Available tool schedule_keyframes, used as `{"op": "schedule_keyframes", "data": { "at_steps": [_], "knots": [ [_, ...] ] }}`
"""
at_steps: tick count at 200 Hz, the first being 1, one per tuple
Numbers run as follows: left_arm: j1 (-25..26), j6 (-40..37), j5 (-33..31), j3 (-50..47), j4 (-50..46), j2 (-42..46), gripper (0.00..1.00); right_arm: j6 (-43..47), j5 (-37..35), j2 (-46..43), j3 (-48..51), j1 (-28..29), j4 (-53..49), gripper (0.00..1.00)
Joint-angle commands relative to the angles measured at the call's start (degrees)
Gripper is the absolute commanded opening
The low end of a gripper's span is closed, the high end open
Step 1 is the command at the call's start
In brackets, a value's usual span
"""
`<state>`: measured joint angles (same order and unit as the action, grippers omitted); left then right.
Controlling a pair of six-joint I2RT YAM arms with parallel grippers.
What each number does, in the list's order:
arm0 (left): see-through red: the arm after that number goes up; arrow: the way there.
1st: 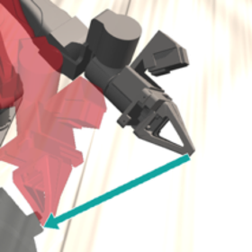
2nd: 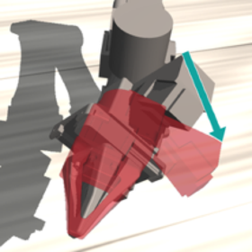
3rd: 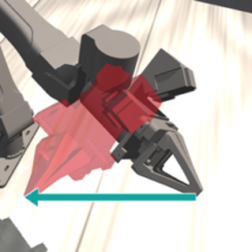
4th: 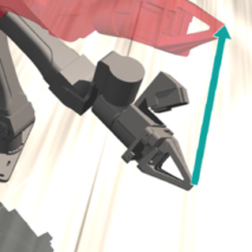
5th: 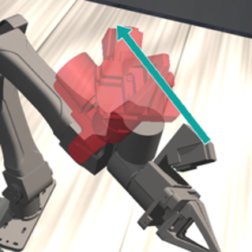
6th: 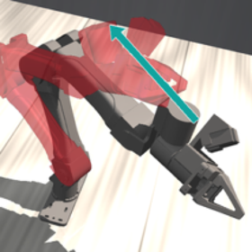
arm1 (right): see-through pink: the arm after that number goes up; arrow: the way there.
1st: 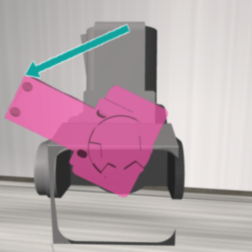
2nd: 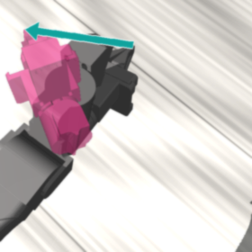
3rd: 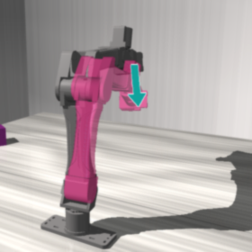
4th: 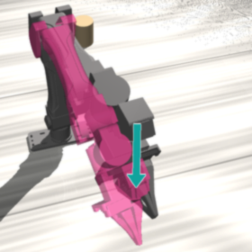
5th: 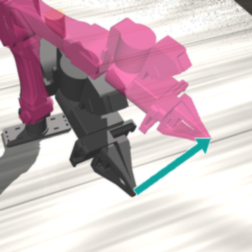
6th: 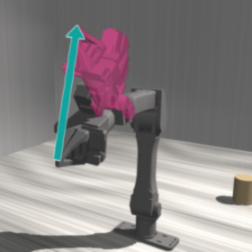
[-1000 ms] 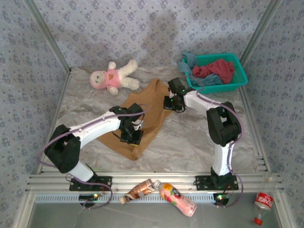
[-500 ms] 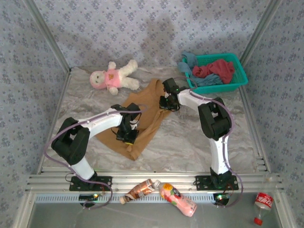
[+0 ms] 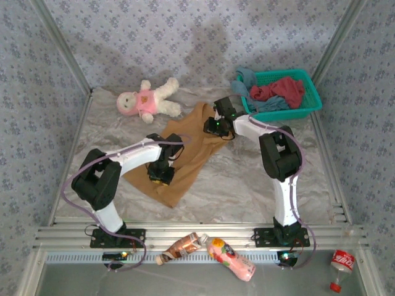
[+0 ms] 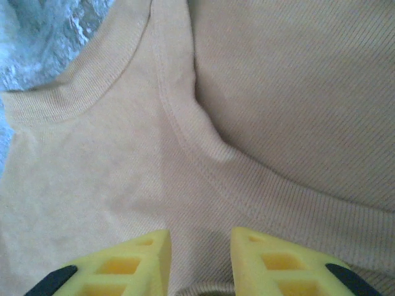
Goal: Fold and stack the tank tops
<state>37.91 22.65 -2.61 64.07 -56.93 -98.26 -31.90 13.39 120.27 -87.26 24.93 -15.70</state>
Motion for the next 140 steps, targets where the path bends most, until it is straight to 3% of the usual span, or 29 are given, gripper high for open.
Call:
{"op": "schedule_keyframes", "data": {
  "at_steps": [1,28,71,101,140],
  "knots": [
    [-0.19,2.3,-4.36,2.41,-5.06,1.81,0.38,1.34,2.71,-1.58,0.49,-1.39,-0.21,0.35],
    [1.59,6.4,-0.2,4.67,-6.11,5.29,0.43,5.02,2.65,-7.49,3.54,-2.67,-3.86,0.36],
    [8.57,13.52,9.59,3.46,3.63,5.37,0.43,8.17,2.91,-14.9,11.91,-3.85,-9.64,0.36],
    [11.07,13.15,10.1,0.66,8.82,1.66,0.43,7.08,2.35,-17.07,17.0,-5.69,-8.4,0.37],
    [11.28,11.94,9.13,-3.82,9.39,-0.36,0.39,6.36,2.91,-11.88,14.12,-7.35,-6.52,0.45]
  ]
}}
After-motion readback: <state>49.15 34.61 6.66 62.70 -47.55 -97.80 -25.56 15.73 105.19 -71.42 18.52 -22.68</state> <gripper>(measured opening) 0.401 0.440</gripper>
